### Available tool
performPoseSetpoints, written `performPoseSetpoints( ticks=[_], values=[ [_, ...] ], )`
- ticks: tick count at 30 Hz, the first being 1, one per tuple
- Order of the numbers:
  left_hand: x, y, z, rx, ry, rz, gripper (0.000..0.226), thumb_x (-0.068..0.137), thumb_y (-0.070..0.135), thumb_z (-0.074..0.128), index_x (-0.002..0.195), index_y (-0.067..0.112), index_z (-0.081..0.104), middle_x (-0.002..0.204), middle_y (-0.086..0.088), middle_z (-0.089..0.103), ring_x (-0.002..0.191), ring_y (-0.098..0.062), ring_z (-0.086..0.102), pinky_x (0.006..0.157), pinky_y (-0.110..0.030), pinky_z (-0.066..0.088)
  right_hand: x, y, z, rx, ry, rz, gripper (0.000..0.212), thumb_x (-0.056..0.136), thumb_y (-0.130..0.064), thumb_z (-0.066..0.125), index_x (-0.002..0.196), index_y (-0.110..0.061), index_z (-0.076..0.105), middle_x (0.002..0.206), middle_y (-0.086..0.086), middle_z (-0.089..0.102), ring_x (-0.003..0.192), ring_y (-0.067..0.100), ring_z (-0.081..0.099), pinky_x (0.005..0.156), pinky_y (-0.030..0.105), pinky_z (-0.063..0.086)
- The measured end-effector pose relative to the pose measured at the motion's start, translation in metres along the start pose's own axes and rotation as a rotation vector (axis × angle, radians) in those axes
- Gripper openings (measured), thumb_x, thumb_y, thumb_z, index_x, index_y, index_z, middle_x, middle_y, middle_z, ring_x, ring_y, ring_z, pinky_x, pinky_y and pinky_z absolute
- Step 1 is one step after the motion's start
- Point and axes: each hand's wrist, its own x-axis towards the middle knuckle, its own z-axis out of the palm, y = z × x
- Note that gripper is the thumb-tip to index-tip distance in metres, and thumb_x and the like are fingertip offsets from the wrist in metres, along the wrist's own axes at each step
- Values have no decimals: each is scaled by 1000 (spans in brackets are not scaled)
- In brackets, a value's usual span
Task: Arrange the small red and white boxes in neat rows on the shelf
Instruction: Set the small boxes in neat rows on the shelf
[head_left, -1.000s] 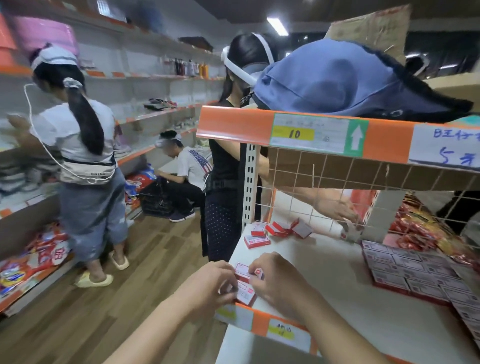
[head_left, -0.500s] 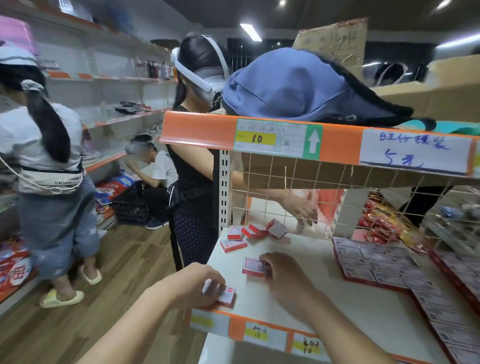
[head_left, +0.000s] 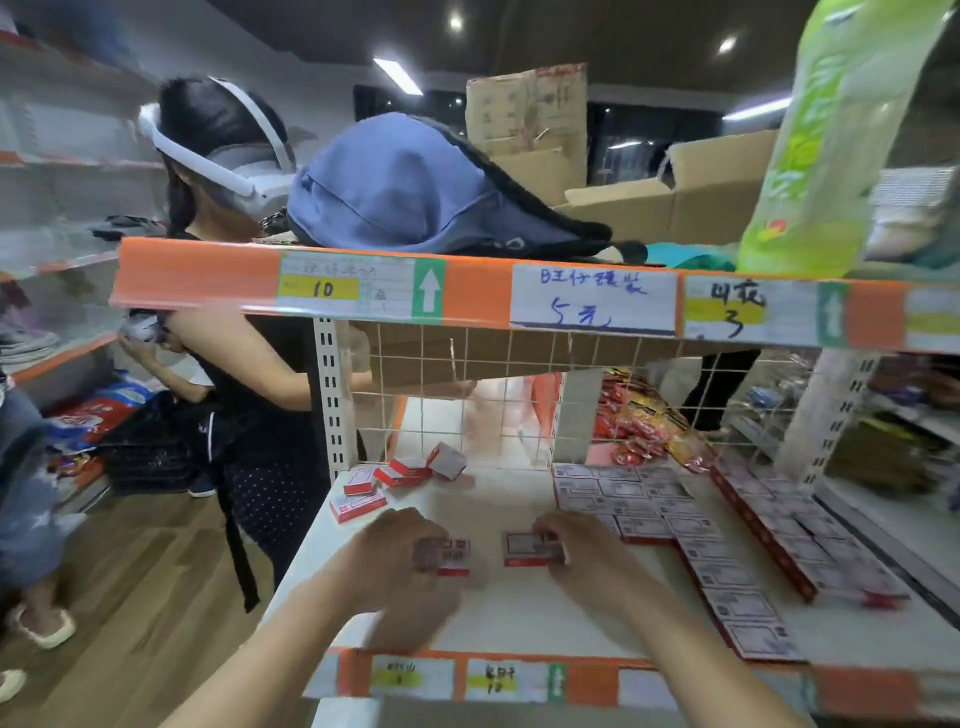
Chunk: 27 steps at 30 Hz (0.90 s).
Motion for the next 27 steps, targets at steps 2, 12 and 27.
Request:
performPoseSetpoints(
  ticks=[2,12,27],
  values=[
    [14,20,6,-13,-13,19,25,82,27,64,107,25,65,106,5,62,95,-14,57,82,-23,44,-13,18,-10,-5,5,37,38,83,-11,53,120,-20,58,119,-2,59,113,18,54,85,24,41],
    [69,99,49,-79,-44,177,14,76,18,64,90,19,64,90,13,63,83,3,57,70,-14,42,-61,102,-43,3,86,133,39,82,-9,51,118,-20,60,118,-3,61,110,15,55,88,24,43],
    [109,125,105,-173,32,46,25,81,15,68,105,22,68,116,6,51,107,-12,54,85,-10,37,-35,149,-23,-43,75,28,39,82,-10,55,118,-22,60,126,-8,56,121,14,45,99,34,41]
  ],
)
